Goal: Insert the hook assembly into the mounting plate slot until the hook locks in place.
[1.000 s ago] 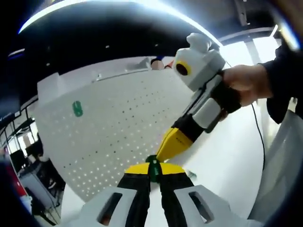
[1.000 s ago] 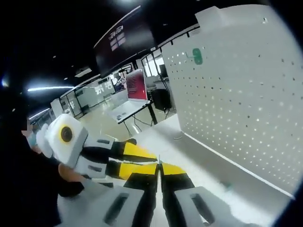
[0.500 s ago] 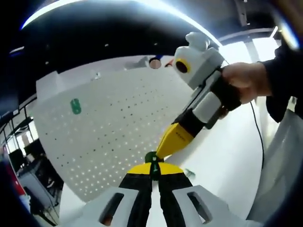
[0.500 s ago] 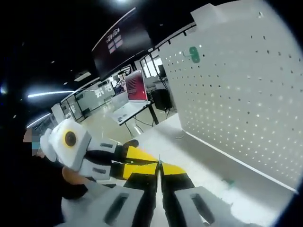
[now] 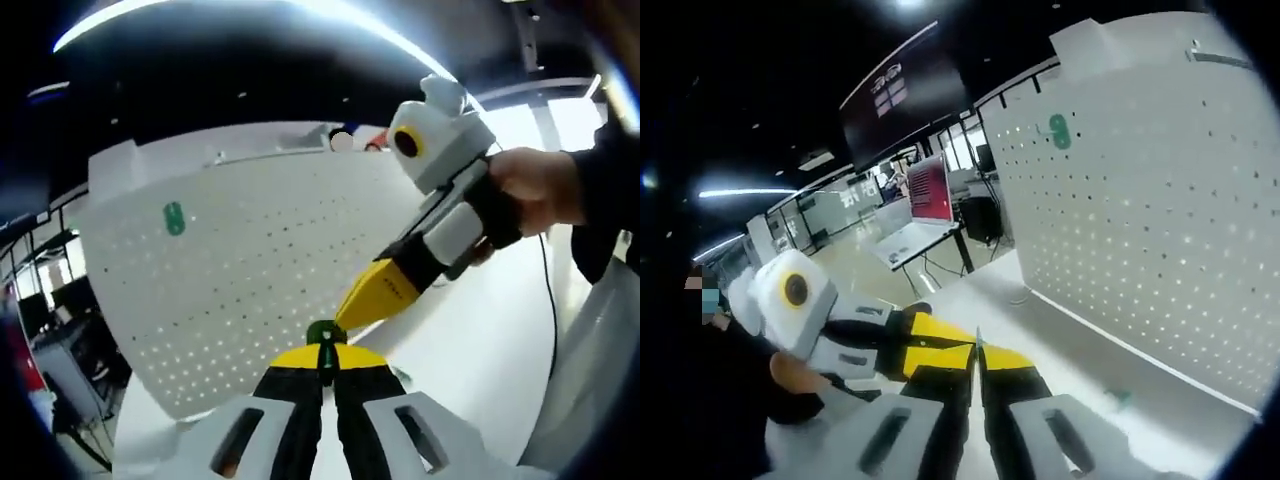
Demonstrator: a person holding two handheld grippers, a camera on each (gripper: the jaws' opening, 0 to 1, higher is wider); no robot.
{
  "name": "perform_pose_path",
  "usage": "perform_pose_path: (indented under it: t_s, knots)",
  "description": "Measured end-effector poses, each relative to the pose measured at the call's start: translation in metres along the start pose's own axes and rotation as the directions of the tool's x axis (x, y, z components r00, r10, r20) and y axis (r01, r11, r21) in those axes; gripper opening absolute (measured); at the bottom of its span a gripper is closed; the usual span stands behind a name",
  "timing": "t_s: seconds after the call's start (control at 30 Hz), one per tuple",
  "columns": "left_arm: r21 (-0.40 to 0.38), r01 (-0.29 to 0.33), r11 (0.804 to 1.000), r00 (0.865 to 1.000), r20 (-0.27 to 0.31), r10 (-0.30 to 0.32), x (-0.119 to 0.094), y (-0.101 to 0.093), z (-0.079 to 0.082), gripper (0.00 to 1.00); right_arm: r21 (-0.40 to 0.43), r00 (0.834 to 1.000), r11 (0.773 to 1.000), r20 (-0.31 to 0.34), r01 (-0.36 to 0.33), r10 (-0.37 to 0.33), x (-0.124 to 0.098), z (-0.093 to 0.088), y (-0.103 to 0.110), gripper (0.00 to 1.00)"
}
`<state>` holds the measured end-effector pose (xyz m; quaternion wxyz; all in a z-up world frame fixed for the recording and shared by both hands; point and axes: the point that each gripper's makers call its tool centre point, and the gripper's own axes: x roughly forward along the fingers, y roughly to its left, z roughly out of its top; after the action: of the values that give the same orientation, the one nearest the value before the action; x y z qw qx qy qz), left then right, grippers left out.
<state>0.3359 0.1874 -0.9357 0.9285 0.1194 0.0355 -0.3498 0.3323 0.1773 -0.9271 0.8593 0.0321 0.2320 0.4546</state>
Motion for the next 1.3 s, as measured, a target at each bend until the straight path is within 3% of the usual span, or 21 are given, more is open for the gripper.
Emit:
perform_pose_path:
  t_s: [0.3, 0.83, 1.07, 1.3]
  knots:
    - [-0.092, -0.023, 0.995, 0.999, 0.025, 0.025, -0.002, 0.008, 0.002, 0.02, -0.077, 0.994, 0.993, 0.072, 0.091, -0.085, -0.014, 0.010, -0.011, 0.12]
    - [-0.141, -0.029, 0.990, 0.999, 0.032, 0.034, -0.005, 0.012, 0.003, 0.02, -0.156, 0.970, 0.969, 0.186, 0.189, -0.159, -0.034, 0.025, -0.018, 0.38]
    - [-0.155, -0.033, 0.987, 0.998, 0.047, 0.040, -0.007, 0.016, 0.012, 0.02, -0.164, 0.938, 0.956, 0.290, 0.244, -0.190, -0.036, 0.034, -0.013, 0.44]
    - [-0.152, -0.085, 0.985, 0.994, 0.058, 0.095, -0.012, 0.046, 0.026, 0.02, -0.188, 0.889, 0.927, 0.394, 0.326, -0.233, -0.046, 0.038, -0.009, 0.45]
